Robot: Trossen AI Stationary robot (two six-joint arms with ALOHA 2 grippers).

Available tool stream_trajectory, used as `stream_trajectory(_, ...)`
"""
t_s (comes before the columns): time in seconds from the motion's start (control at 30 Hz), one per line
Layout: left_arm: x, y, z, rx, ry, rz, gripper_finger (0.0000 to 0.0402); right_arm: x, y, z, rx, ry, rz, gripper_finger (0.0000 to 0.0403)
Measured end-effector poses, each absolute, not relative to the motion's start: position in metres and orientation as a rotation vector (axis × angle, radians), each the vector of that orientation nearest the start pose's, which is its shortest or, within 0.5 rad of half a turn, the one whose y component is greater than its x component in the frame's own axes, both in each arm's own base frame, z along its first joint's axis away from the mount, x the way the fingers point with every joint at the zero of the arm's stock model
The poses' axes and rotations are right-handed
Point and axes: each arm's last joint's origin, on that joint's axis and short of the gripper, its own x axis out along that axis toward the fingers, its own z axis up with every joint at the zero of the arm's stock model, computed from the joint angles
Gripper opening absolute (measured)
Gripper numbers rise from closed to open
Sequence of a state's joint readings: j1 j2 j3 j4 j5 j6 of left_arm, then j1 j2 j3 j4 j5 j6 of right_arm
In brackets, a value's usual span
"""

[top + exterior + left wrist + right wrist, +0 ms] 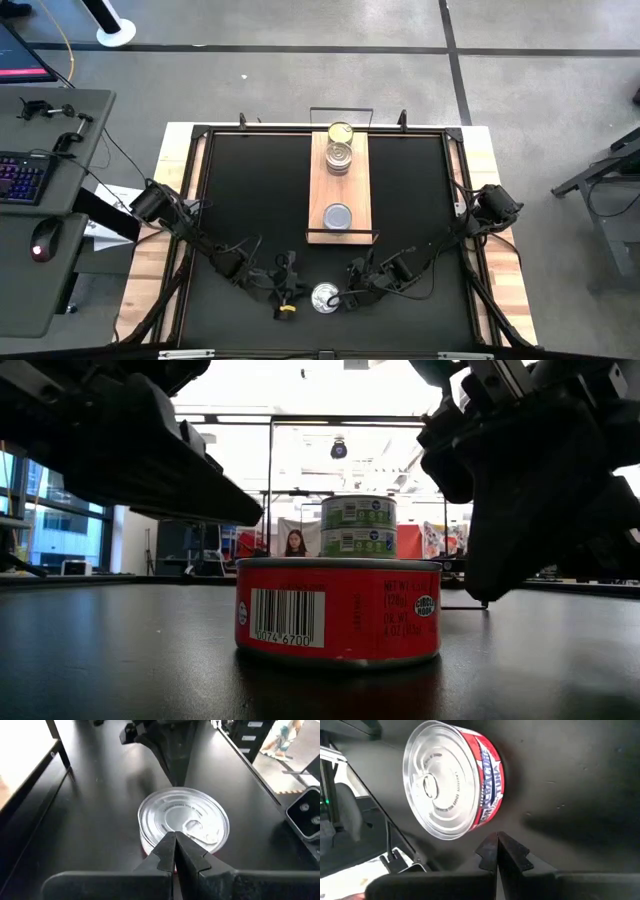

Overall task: Stack canned seafood by type on shelf
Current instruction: Put the red tuna can on the shelf

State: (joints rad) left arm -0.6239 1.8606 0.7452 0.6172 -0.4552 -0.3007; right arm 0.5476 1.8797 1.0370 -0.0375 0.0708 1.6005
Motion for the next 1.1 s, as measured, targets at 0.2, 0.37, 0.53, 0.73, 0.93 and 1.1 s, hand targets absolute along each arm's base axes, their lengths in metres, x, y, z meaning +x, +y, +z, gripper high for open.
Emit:
stream_trajectory(0.2, 0.283, -0.188, 0.119, -0.019, 0.437, -0.107, 0.0000, 0.317, 0.190, 0.137, 1.211, 0.953, -0.337, 0.0000)
stream_trajectory(0.37, 0.288, -0.190, 0.111, -0.012, 0.427, -0.107, 0.0000, 0.319, 0.186, 0.137, 1.214, 0.941, -0.349, 0.0000)
stream_trajectory(0.53, 0.297, -0.197, 0.107, -0.033, 0.426, -0.104, 0.0000, 0.321, 0.184, 0.138, 1.221, 0.933, -0.352, 0.0000)
stream_trajectory(0.73, 0.294, -0.195, 0.100, -0.010, 0.486, -0.062, 0.0000, 0.322, 0.184, 0.139, 1.228, 0.923, -0.341, 0.0000)
stream_trajectory(0.93, 0.291, -0.198, 0.099, -0.018, 0.493, -0.058, 0.0000, 0.323, 0.185, 0.140, 1.242, 0.905, -0.327, 0.0000)
stream_trajectory(1.1, 0.290, -0.199, 0.094, -0.022, 0.502, -0.044, 0.0000, 0.325, 0.186, 0.142, 1.254, 0.885, -0.310, 0.0000)
